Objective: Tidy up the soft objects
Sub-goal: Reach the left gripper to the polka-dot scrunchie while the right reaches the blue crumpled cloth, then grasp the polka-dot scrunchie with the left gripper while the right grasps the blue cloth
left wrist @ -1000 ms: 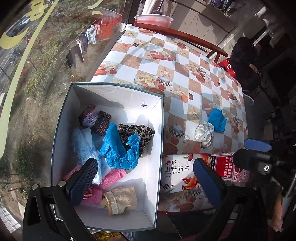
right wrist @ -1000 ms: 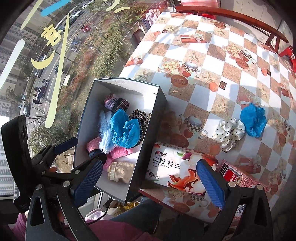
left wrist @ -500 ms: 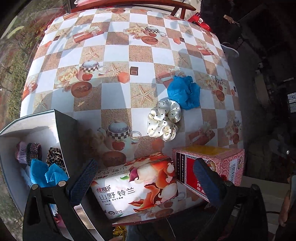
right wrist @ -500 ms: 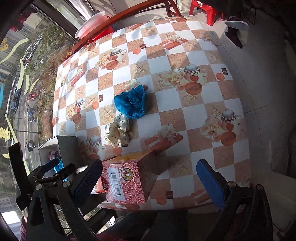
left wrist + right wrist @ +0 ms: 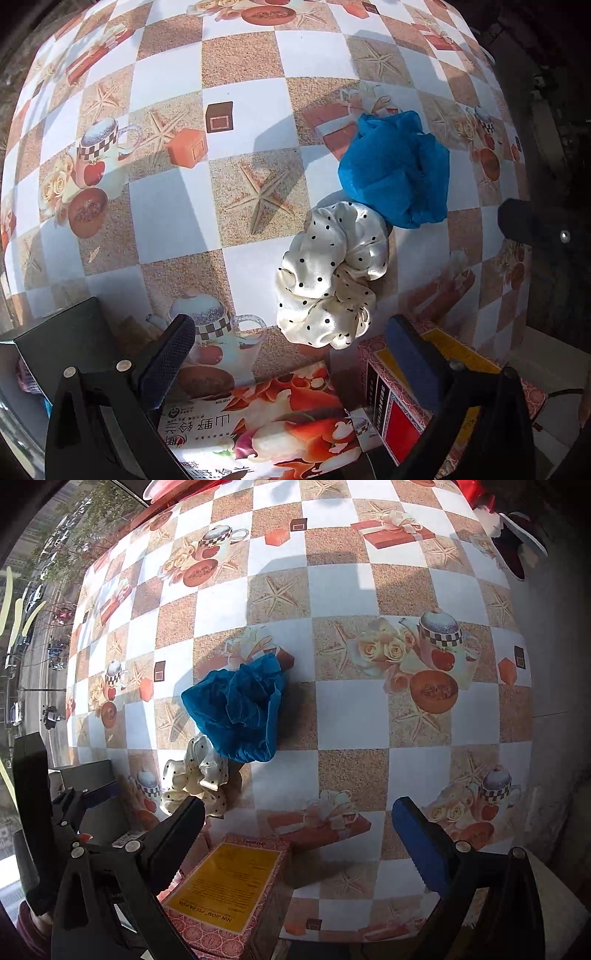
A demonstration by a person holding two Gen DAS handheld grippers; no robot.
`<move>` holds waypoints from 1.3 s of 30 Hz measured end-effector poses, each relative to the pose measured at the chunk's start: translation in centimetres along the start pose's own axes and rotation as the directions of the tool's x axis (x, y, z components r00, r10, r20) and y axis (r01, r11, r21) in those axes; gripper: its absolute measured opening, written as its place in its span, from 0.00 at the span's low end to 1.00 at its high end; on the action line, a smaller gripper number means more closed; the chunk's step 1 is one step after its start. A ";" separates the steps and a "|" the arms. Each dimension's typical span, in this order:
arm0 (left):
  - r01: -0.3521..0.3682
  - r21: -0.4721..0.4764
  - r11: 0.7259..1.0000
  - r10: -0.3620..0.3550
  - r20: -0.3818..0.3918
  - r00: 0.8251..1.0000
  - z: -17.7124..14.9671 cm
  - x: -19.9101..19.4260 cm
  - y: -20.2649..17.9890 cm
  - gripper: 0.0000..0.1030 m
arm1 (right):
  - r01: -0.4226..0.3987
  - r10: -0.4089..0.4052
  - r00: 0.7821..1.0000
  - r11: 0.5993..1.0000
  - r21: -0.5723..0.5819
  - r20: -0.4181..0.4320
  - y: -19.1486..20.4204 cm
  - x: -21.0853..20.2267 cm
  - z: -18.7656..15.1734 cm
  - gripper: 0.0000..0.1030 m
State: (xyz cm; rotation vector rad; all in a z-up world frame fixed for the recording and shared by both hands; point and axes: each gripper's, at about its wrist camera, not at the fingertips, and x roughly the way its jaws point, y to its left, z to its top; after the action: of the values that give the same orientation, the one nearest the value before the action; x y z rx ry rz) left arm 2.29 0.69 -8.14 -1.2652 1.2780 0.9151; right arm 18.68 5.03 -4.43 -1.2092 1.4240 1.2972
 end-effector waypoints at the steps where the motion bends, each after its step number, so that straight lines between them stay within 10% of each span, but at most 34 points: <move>1: 0.001 -0.007 1.000 -0.001 -0.010 1.000 0.2 0.4 0.0 1.00 | 0.002 -0.002 1.000 1.000 -0.006 -0.007 0.3 0.9 0.9 0.99; 7: -0.049 -0.010 0.999 0.048 -0.048 0.998 1.0 2.4 -0.4 1.00 | -0.035 0.031 0.997 0.998 -0.053 -0.073 2.5 5.7 4.2 0.99; 15: -0.122 0.021 0.992 0.123 -0.052 0.991 2.2 4.5 -2.0 1.00 | 0.196 -0.206 0.977 0.970 -0.147 -0.061 0.3 8.5 4.0 0.99; 30: -0.141 0.033 0.990 0.143 -0.097 0.985 3.3 5.9 -3.5 1.00 | 0.212 -0.204 0.977 0.955 -0.207 0.060 -1.4 7.6 2.2 0.97; 33: -0.139 0.059 0.989 0.143 -0.069 0.987 3.2 5.7 -4.7 0.91 | 0.212 -0.198 0.976 0.956 -0.204 0.087 -1.8 6.2 1.6 0.70; 35: -0.143 0.103 0.984 0.147 -0.028 0.989 3.4 4.4 -5.3 0.73 | 0.206 -0.193 0.978 0.956 -0.209 0.082 -1.8 5.6 1.2 0.09; 37: -0.142 0.142 0.980 0.144 0.000 0.990 3.2 3.6 -6.0 0.14 | 0.165 -0.158 0.986 0.971 -0.174 0.056 -2.8 5.6 0.9 0.01; 39: -0.137 0.129 0.982 0.134 0.031 0.990 3.1 2.9 -5.8 0.15 | 0.124 -0.119 0.992 0.985 -0.119 0.047 -4.0 5.2 0.3 0.01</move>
State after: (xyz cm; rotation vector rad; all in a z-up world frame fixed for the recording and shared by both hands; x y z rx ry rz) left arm 8.80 2.41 -10.47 -1.0735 1.3969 0.9233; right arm 21.64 4.73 -10.23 -1.3225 1.2378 1.3310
